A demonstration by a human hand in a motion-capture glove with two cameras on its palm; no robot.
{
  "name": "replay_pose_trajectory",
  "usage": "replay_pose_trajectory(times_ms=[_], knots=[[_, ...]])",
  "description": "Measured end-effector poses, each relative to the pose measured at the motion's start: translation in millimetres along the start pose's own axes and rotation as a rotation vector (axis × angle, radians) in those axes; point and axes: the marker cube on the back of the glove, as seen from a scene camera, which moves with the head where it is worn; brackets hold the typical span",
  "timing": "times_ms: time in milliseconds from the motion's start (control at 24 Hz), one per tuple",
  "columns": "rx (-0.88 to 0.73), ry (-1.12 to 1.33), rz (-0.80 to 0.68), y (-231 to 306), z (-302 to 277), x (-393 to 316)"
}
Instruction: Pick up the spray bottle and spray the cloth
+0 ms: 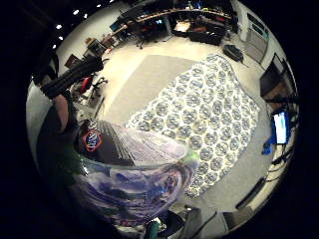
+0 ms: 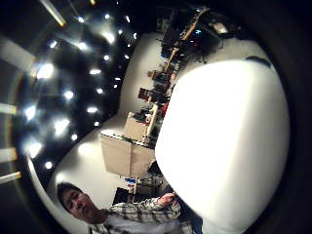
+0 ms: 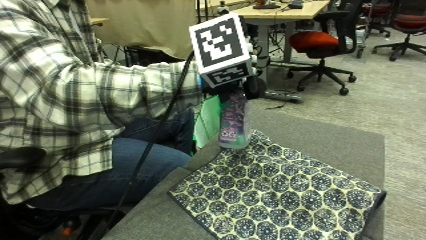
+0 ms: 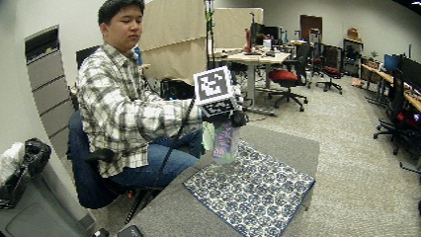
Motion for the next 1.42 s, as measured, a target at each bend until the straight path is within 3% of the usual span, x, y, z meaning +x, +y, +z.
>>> replay_pose_trajectory(times_ms=[250,625,1083,1416], knots=[[-0.049,-0.284,-0.092,-7,23,-19],[-0.053,-0.439,-0.107,-40,83,-16],[-0.123,-0.497,-0.089,-63,157,-9],[-0.175,-0.46,-0.124,-59,172,-10]])
